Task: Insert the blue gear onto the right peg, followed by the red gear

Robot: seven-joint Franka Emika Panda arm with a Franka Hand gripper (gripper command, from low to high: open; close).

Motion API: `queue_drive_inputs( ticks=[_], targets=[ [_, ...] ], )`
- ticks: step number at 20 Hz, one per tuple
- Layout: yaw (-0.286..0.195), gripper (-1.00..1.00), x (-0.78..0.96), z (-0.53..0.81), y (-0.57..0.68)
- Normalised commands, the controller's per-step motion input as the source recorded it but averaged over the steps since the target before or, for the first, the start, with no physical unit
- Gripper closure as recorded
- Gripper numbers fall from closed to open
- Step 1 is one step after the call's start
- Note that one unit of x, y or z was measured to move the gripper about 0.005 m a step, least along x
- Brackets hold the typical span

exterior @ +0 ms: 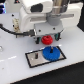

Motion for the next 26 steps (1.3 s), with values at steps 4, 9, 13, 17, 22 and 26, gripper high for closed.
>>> queue_drive_inputs(
  ticks=[4, 9, 13, 17, 22, 26],
  targets=[
    [0.000, 1.00, -0.17, 0.00, 0.05],
    [0.000, 1.00, 0.12, 0.46, 0.00],
    [0.000, 1.00, 0.32, 0.63, -0.01],
    [0.000, 1.00, 0.46, 0.61, -0.07],
    [0.000, 1.00, 0.61, 0.48, -0.13],
    [0.000, 1.00, 0.70, 0.37, -0.02]
  ],
)
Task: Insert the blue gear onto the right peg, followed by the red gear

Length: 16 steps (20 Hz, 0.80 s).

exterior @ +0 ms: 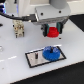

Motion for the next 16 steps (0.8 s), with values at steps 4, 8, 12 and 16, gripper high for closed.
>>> queue_drive_inputs(
  ticks=[4, 8, 12, 16],
  targets=[
    [0.000, 1.00, 0.71, 0.27, 0.00],
    [0.000, 1.00, 0.68, 0.16, 0.00],
    [0.000, 1.00, 0.61, 0.04, -0.01],
    [0.000, 1.00, 0.45, -0.01, -0.11]
  ],
)
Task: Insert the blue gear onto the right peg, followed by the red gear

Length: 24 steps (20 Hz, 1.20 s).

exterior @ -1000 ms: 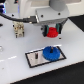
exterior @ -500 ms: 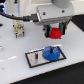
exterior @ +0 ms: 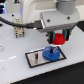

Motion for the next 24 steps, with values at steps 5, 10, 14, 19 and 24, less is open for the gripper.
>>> queue_drive_inputs(
  ticks=[5, 10, 14, 19, 24],
  targets=[
    [0.000, 1.00, 0.24, -0.06, -0.17],
    [0.000, 1.00, 0.09, -0.12, -0.17],
    [0.000, 1.00, 0.08, 0.02, -0.07],
    [0.000, 1.00, 0.02, 0.24, 0.00],
    [0.000, 1.00, 0.04, 0.30, -0.01]
  ],
)
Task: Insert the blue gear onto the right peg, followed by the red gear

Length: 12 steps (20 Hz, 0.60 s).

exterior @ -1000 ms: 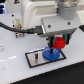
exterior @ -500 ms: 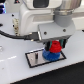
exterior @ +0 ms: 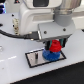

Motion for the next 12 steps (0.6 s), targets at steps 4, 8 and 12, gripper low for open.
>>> queue_drive_inputs(
  ticks=[4, 8, 12],
  targets=[
    [0.000, 1.00, 0.07, 0.11, -0.09],
    [0.000, 1.00, 0.15, -0.08, -0.15],
    [0.000, 1.00, 0.23, -0.08, -0.14]
  ],
)
